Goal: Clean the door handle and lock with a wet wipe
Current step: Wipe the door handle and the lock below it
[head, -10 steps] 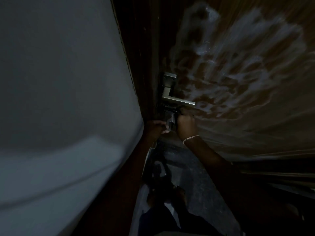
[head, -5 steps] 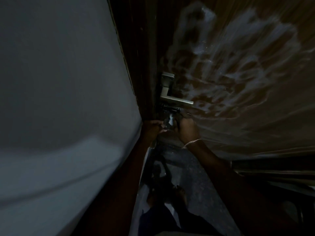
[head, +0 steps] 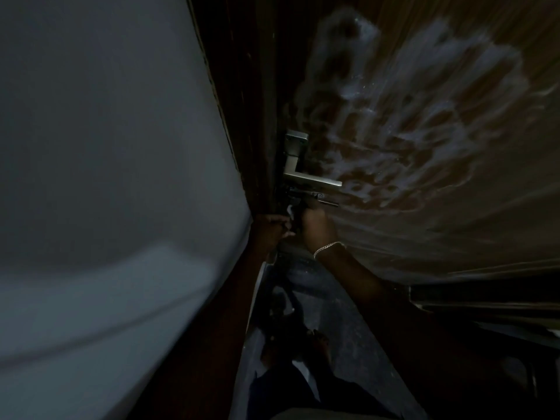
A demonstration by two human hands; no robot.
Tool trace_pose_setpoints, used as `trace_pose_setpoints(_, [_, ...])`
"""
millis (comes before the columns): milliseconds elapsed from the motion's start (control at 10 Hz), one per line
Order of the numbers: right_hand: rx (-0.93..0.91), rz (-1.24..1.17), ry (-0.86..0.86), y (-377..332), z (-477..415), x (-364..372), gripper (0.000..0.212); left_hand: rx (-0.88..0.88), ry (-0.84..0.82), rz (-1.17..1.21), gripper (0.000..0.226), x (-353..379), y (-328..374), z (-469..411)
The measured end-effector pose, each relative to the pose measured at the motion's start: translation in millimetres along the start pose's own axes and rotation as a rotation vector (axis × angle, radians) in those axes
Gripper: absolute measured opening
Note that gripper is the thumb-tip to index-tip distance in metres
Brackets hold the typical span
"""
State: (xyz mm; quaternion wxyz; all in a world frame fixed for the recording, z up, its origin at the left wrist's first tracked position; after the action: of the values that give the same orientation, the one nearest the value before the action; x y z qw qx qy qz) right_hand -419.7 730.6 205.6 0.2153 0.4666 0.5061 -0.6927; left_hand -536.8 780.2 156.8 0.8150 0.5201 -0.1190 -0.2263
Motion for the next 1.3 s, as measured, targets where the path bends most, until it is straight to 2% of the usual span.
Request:
trace_pose_setpoints(100, [-0.062, 0.047, -0.050, 1.5, 21.8, 5.9, 0.021, 0.095, 0.173, -0.068, 0.040, -0.7, -8.7, -13.9])
trace_pose_setpoints(200, [-0.024, 0.018, -0.029, 15.2, 19.1, 1.2, 0.020, -0.054, 0.698, -0.676, 0.048, -19.3, -8.2, -16.2])
trace_pose_setpoints(300, [0.000, -0.031, -0.036, 5.9, 13.2, 4.1, 0.018, -0.117, 0.212, -0.154, 0.049, -14.5, -1.9, 3.1])
trace_pose_setpoints(400, [-0.018, 0.012, -0.100, 5.0, 27.1, 15.7, 0.015, -0.033, 0.055, -0.126, 0.029, 2.9, 11.4, 2.5])
trace_pose_setpoints(500, [0.075, 0.092, -0.201, 29.4, 32.9, 14.6, 0.017, -0.068, 0.025, -0.029, 0.024, 9.2, 4.5, -1.3])
trace_pose_setpoints(600, [0.129, -0.067, 0.029, 46.2, 17.8, -18.4, 0.013, -0.041, 0.036, 0.055, 0.016, 16.1, 11.5, 3.9])
trace_pose_setpoints(700, [0.094, -0.131, 0.276, 45.7, -3.6, -43.8, 0.009, -0.010, 0.059, 0.062, 0.016, 16.0, 10.8, 4.7])
trace_pose_setpoints(800, [0.063, 0.079, 0.174, 34.7, -15.6, -24.3, 0.014, -0.003, 0.079, 0.097, 0.024, 16.8, 11.1, 2.9])
trace_pose_setpoints(900, [0.070, 0.190, 0.198, 48.0, -9.5, -20.6, 0.015, -0.007, 0.067, 0.107, 0.023, 15.9, 9.2, 2.6])
trace_pose_setpoints(1000, [0.118, 0.191, 0.244, 65.5, -3.4, -30.8, 0.007, -0.007, 0.069, 0.113, 0.022, 14.2, 9.3, 3.7])
trace_pose_setpoints(1200, [0.090, 0.180, 0.141, 36.6, -12.8, -14.7, 0.012, -0.021, 0.066, 0.089, 0.010, 14.7, 6.6, -0.5])
trace_pose_setpoints(1300, [0.124, 0.218, 0.186, 54.2, -5.6, -22.7, 0.013, -0.005, 0.063, 0.075, 0.028, 14.3, 4.1, -1.0])
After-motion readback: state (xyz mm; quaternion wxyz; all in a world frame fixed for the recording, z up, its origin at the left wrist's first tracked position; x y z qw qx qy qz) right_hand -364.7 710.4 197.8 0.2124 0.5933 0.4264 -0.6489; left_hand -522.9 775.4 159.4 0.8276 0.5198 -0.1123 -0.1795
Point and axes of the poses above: each hand's wrist, its own z-axis away from the middle knuckle, its own x-axis out of the palm, y = z × x, the point moved 5 cm from there along -z, towards the middle knuckle, and after that the axes turned 14 degrees about x, right-handed, at the moved point
